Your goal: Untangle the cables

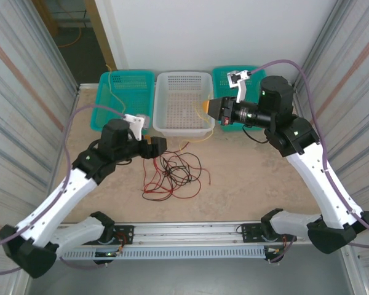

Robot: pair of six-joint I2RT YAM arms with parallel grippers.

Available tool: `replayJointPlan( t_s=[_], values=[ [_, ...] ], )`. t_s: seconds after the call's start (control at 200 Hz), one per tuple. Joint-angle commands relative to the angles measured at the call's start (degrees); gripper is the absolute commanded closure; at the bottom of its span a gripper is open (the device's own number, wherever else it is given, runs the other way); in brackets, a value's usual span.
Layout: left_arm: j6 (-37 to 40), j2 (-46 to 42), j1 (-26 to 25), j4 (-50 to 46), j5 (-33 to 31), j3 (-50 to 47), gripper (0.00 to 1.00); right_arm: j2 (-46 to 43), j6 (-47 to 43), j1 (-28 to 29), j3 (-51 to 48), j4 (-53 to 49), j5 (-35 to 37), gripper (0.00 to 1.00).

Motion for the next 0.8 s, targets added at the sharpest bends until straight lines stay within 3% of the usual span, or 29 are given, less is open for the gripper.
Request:
replayJointPlan(
  t_s=[0.0, 0.351, 0.496, 0.661, 0.797],
  values=[
    [14.34, -0.15, -2.13, 7.22, 2.22, 2.65, 0.18, 1.3, -0.59, 1.58, 3.07, -0.05, -2.24, 1.0],
    [29.0, 6.9, -2.79, 13.79, 4.58, 9.31, 0.14, 2.76, 1.41, 3.89, 5.25, 2.45, -6.74, 1.0],
    [32.58, 7.85, -3.17, 16.15, 0.05, 9.73, 0.12, 3.22, 2.07, 4.24, 5.34, 2.96, -7.48, 1.0],
    [35.57, 6.82, -3.24, 20.22, -1.3, 8.24, 0.17, 3.74, 2.61, 4.42, 5.25, 3.93, -8.84, 1.0],
    [36.05, 7.46, -3.3, 19.88, 1.46, 8.32, 0.32, 3.98, 3.06, 4.38, 5.08, 5.08, -9.51, 1.0]
  ],
)
